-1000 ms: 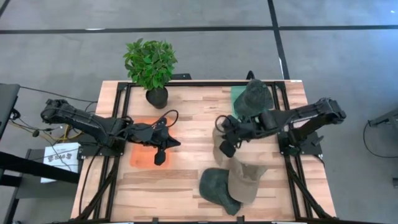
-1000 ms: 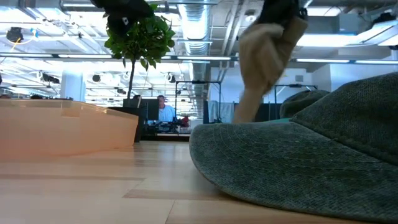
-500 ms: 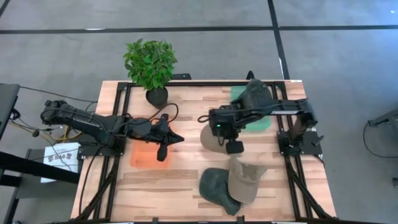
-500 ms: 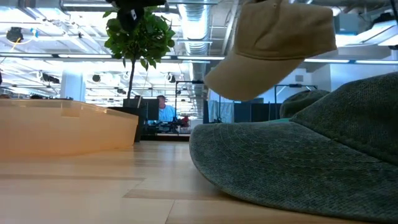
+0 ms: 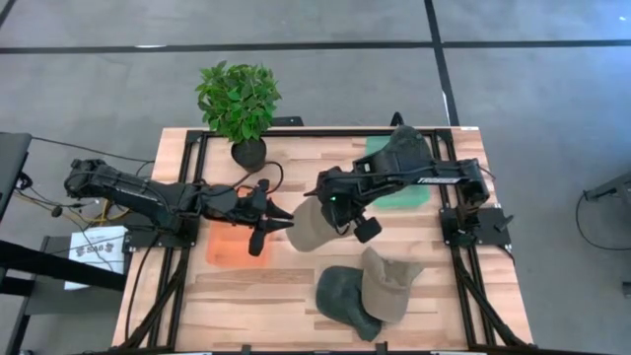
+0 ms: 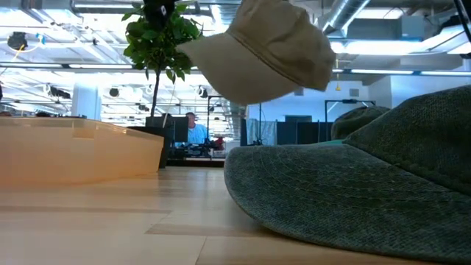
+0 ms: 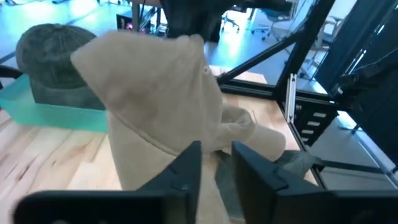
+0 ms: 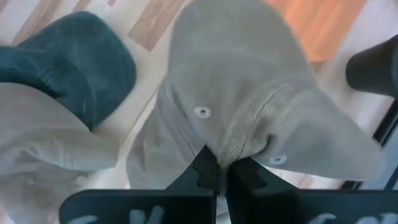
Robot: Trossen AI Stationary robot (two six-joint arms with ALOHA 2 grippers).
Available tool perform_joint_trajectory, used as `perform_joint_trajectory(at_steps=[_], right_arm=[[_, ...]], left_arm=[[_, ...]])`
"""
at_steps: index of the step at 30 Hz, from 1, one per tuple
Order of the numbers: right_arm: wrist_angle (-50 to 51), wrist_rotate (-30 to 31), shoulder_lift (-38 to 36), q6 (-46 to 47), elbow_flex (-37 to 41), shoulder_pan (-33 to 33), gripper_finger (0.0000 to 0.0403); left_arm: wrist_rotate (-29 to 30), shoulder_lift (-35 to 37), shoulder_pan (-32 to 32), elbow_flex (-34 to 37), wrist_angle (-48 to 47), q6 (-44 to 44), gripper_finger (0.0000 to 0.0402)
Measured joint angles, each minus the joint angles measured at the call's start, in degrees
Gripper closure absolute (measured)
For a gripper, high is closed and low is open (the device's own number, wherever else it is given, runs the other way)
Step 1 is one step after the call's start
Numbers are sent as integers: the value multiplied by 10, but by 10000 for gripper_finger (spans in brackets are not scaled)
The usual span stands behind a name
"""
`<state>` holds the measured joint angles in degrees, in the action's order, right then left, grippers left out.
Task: Pick & Place hat
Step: Put the top brown cap into the orange bin
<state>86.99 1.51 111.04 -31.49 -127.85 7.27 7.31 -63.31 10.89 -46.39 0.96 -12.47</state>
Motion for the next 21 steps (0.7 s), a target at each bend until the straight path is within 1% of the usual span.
perform_joint_trajectory(at_steps=[6,8,10,12,15,21], right_arm=[[-18,8,0,-6,0,1,403],[-20,16,0,-12,0,3,403],[-20,17,0,-33,0,7,403],[-26,16,0,-49,0,10,403],[-41,16,0,-50,0,11,403],[-39,15,0,-41,0,13,402]], left_arm=[[5,-1,-13,0,43,4,226],[9,-12,-22,0,68,4,200],[9,-29,-31,-8,69,5,178],[0,-53,-40,-27,59,15,159],[-10,-88,-46,-70,14,52,137],[9,-138,-45,-168,-66,130,112]])
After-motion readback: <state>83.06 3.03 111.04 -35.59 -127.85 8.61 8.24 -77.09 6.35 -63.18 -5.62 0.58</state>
